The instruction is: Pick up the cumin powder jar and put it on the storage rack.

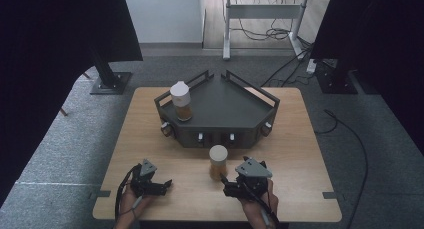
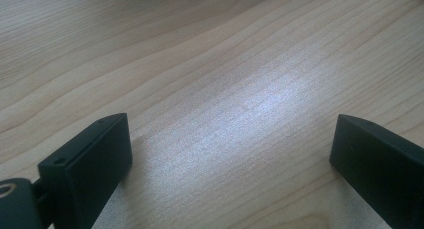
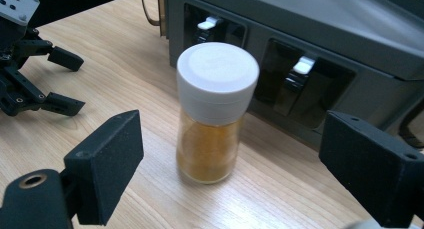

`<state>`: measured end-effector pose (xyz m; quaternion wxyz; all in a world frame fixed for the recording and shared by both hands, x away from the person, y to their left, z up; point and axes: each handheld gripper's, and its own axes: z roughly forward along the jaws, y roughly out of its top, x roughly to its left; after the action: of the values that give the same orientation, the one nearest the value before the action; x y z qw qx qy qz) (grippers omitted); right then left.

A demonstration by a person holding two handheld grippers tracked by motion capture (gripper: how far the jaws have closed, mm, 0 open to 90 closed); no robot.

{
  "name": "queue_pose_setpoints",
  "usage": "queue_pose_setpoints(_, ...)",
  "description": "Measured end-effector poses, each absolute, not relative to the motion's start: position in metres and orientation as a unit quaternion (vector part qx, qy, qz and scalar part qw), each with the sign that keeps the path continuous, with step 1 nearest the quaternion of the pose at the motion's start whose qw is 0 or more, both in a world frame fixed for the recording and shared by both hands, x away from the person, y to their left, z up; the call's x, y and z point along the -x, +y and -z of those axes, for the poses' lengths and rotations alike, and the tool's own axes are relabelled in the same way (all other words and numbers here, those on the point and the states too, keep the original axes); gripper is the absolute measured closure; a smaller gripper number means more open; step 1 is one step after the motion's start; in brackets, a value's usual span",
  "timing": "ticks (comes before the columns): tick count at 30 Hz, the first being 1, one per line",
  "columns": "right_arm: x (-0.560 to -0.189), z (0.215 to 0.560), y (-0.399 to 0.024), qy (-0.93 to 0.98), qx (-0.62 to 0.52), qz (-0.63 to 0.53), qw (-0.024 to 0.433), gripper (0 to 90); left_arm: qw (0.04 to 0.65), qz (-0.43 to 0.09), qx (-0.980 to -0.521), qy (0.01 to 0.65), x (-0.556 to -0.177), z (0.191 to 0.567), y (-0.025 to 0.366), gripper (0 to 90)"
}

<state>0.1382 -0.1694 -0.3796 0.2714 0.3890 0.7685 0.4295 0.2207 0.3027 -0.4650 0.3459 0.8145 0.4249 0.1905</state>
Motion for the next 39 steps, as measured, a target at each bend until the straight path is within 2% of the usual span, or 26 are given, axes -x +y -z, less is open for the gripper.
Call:
queue_pose_setpoints(18,-0.150,0.395,-0.134,0.757,-0.419,-0.419,0.276,12.1,0.346,-0.190,-0.815,0.424,-0.221,0.465,0.303,3.0)
queue_pose_setpoints(39,-0.173,0.424,-0.114,0.722,-0.447,-0.435,0.300,14.3,0.346,-0.190,-0.816,0.422,-0.221,0.465,0.304,3.0)
